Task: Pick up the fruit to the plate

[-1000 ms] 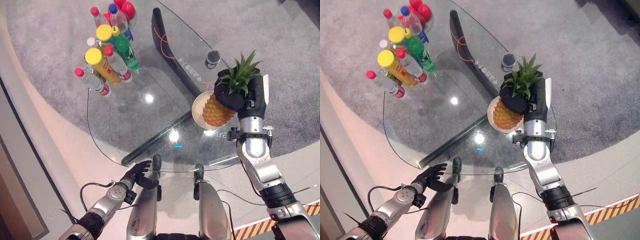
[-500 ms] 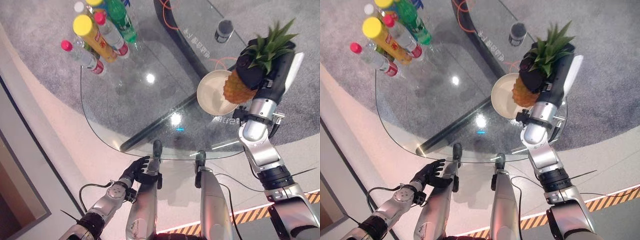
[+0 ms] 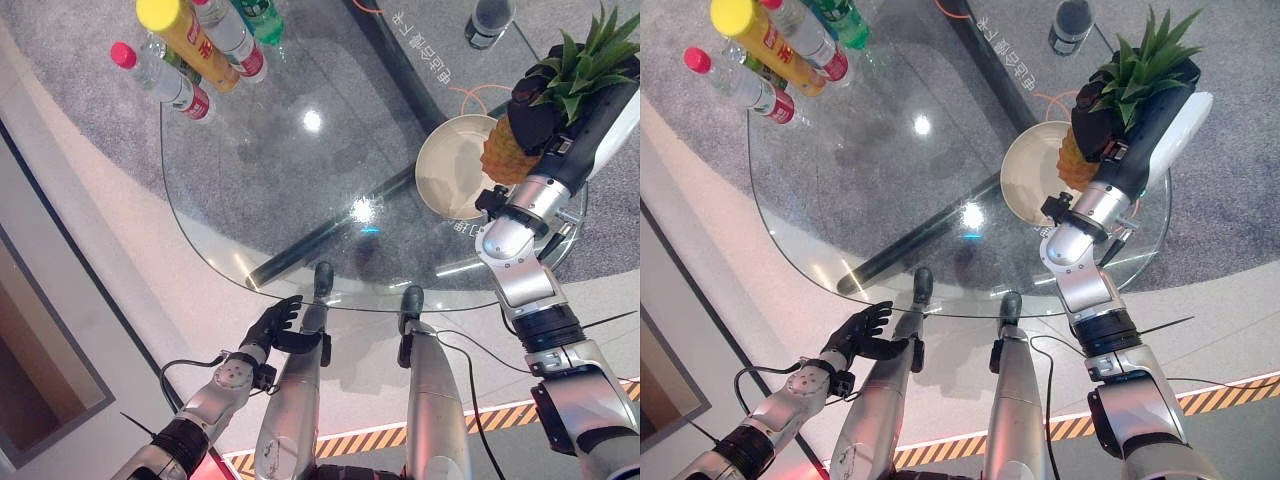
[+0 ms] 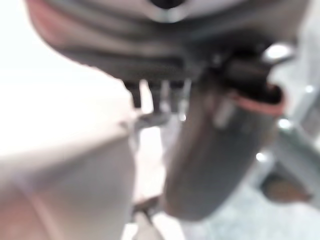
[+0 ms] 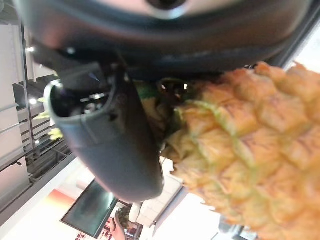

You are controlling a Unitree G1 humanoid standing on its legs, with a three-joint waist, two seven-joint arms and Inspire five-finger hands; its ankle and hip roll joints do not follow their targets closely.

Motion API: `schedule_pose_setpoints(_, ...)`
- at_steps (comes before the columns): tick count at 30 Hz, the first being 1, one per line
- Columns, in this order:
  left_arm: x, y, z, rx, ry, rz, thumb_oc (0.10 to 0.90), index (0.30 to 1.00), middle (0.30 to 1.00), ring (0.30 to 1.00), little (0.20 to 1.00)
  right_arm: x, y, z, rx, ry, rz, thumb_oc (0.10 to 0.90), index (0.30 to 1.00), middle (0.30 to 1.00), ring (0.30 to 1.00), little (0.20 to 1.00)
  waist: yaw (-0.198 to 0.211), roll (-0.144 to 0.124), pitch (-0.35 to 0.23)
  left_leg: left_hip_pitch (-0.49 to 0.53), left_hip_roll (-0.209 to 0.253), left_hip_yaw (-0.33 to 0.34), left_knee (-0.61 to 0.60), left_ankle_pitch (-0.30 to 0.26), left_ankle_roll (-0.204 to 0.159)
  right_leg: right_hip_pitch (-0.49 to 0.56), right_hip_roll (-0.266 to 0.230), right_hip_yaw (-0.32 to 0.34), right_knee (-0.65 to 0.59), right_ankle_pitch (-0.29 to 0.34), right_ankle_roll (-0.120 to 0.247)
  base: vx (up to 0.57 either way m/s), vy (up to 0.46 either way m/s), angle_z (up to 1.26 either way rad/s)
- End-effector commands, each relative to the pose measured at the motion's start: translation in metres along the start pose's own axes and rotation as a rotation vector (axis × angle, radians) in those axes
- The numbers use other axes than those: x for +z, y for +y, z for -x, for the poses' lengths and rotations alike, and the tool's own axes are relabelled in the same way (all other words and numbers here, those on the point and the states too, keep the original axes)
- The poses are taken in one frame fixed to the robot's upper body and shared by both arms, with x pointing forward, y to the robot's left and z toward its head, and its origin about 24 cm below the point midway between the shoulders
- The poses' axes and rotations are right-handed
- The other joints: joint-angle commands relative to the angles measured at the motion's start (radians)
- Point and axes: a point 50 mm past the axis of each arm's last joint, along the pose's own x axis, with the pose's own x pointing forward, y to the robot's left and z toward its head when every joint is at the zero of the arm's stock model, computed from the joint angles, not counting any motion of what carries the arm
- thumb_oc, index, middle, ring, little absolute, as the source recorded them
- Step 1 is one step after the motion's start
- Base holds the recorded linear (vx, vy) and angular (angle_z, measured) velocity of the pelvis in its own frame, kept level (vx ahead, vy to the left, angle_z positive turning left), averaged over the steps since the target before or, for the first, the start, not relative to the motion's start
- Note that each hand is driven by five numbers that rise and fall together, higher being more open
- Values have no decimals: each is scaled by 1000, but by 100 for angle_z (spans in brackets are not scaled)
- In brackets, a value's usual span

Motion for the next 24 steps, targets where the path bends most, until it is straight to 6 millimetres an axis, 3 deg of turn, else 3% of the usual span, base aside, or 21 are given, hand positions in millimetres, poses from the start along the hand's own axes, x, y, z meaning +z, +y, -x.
schedule_pose_setpoints(1,9,-10,5,-30,-63,31,800,900,900,900,900,67,-7,-41,-109,-356,-214,100,300,300,300,200,-19,17,-23,-47,-61,76,206,-120,73,45,19,-106,-216,215,-26,0,0,0)
schedule_pose_setpoints(15,23,-18,1,-39,-107,44,800,900,900,900,900,57,0,-38,-102,-294,-221,100,300,300,300,200,-10,32,-23,-112,-75,68,195,-106,76,-26,21,-121,-210,226,-23,-1,2,1)
schedule_pose_setpoints(24,31,-25,0,-48,-136,61,800,900,900,900,900,52,-5,-40,-172,-308,-246,100,300,300,300,200,-4,58,-23,-168,-89,59,207,-100,79,-88,11,-127,-195,234,-18,-4,19,5)
